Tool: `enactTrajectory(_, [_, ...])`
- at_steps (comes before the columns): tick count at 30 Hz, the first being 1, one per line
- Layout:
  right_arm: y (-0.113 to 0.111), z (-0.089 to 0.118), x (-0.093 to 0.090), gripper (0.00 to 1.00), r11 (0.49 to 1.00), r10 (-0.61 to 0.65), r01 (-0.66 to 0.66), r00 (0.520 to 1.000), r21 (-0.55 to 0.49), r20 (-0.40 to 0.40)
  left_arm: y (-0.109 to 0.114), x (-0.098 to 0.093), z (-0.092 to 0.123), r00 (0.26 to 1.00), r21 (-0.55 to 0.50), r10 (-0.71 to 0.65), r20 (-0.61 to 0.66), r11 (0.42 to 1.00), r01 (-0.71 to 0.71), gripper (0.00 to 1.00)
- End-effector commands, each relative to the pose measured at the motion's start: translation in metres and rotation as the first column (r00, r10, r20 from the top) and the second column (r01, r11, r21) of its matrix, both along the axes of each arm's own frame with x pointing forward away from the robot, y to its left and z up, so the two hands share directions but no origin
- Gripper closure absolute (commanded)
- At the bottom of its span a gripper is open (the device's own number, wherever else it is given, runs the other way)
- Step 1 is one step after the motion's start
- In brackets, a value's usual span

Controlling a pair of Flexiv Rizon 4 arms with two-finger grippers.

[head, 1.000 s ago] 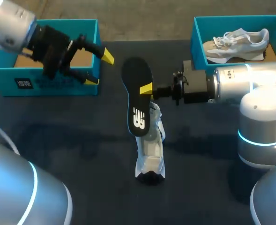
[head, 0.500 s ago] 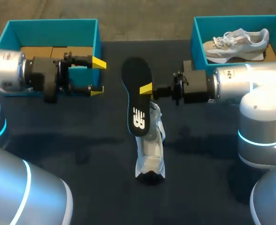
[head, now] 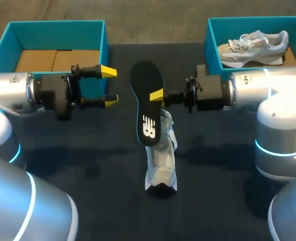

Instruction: Take the shoe out of the shoebox, open the shoe tongue, remove and reinsert the insole, then place the shoe into the shoebox

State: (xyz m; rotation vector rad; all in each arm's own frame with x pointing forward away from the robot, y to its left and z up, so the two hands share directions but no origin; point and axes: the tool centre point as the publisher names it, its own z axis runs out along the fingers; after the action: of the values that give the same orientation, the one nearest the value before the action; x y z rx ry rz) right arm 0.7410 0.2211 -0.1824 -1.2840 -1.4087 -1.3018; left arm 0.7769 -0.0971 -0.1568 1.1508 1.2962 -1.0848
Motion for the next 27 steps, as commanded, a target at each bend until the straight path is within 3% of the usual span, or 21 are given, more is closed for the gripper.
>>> enactTrajectory(1, [0.002, 0.0, 0.0, 1.0, 1.0, 0.0, 0.0, 1.0, -0.003, -0.001, -0.008, -0.007, -0.003, 1.0, -0.01, 0.03, -0.004, 1.0, -0.03, 0.0])
enactTrajectory(13, [0.002, 0.0, 0.0, 1.0, 1.0, 0.0, 0.0, 1.0, -0.003, -0.001, -0.038, -0.006, -0.015, 0.999, -0.026, 0.031, -0.028, 0.999, -0.032, 0.0])
enactTrajectory(16, [0.002, 0.0, 0.0, 1.0, 1.0, 0.0, 0.0, 1.0, -0.003, -0.001, -0.043, -0.005, -0.014, 0.999, -0.02, 0.03, -0.025, 0.999, -0.03, 0.09])
enactTrajectory(18, [0.002, 0.0, 0.0, 1.0, 1.0, 0.0, 0.0, 1.0, -0.003, -0.001, -0.044, -0.004, -0.013, 0.999, -0.019, 0.03, -0.023, 0.999, -0.031, 0.29])
enactTrajectory(20, [0.002, 0.0, 0.0, 1.0, 1.0, 0.0, 0.0, 1.0, -0.003, -0.001, -0.045, -0.003, -0.012, 0.999, -0.019, 0.038, -0.019, 0.999, -0.038, 0.35])
enactTrajectory(22, [0.002, 0.0, 0.0, 1.0, 1.0, 0.0, 0.0, 1.0, -0.003, -0.001, -0.046, -0.002, -0.012, 0.999, -0.018, 0.044, -0.016, 0.999, -0.044, 0.5])
enactTrajectory(27, [0.002, 0.0, 0.0, 1.0, 1.0, 0.0, 0.0, 1.0, -0.003, -0.001, -0.052, 0.0, -0.015, 0.999, -0.023, 0.046, -0.021, 0.999, -0.047, 0.52])
